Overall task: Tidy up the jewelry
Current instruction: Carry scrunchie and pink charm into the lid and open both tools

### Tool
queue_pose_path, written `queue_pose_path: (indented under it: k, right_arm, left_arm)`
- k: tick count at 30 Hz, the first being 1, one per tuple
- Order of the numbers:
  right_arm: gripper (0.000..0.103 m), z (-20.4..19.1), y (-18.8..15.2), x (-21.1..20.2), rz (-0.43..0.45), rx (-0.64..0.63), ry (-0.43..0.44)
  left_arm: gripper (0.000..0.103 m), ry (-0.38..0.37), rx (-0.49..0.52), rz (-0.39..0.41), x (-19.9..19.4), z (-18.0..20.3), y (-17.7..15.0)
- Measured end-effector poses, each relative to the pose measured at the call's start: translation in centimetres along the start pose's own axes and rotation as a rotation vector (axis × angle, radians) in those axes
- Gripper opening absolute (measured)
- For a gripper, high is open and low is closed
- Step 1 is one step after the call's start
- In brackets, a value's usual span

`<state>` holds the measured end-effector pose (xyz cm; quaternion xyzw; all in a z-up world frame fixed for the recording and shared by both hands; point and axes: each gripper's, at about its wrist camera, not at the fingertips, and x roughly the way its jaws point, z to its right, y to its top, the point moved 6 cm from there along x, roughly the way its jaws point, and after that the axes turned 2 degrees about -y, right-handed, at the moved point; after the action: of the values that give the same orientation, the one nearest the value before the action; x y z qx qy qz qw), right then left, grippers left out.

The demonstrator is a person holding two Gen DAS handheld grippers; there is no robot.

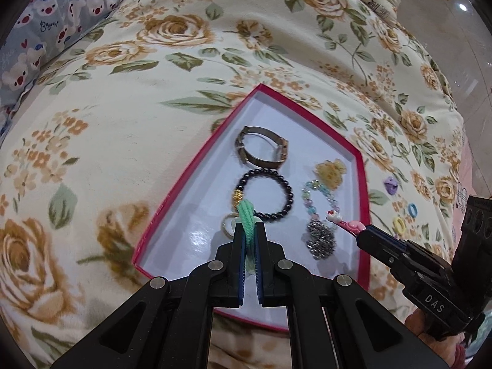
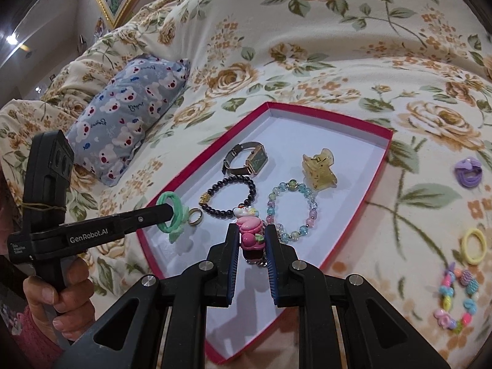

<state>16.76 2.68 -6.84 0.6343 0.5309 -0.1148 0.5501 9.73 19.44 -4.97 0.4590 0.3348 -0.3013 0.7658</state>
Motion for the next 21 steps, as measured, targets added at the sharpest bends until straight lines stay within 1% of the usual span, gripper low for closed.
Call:
queue_pose_path:
  k: [2,12,15,21]
  right_arm:
    - [0.016,0.2,0.0,0.5,-0.007,-0.003,-0.009]
    - [0.017,0.5,-1.0,2.4,-0.068,-0.02,-0.028]
    - [0.017,0.6,-1.0,2.5,-0.072,-0.018,-0.028]
    - [0.02,0.7,-1.0,2.5,-0.074,-0.017,-0.024]
  left_arm:
    - [0.004,0.013,-0.004,-0.002,0.4,-0.4,0.1]
    - [0.004,0.029,-0.049,-0.032,2.1,-2.1,-0.3]
    - [0.005,0.034,-0.062,-0.04,2.6,-2.3,-0.2]
    - [0.009,0.044,-0.055,-0.039,2.7,-2.1,-0.2]
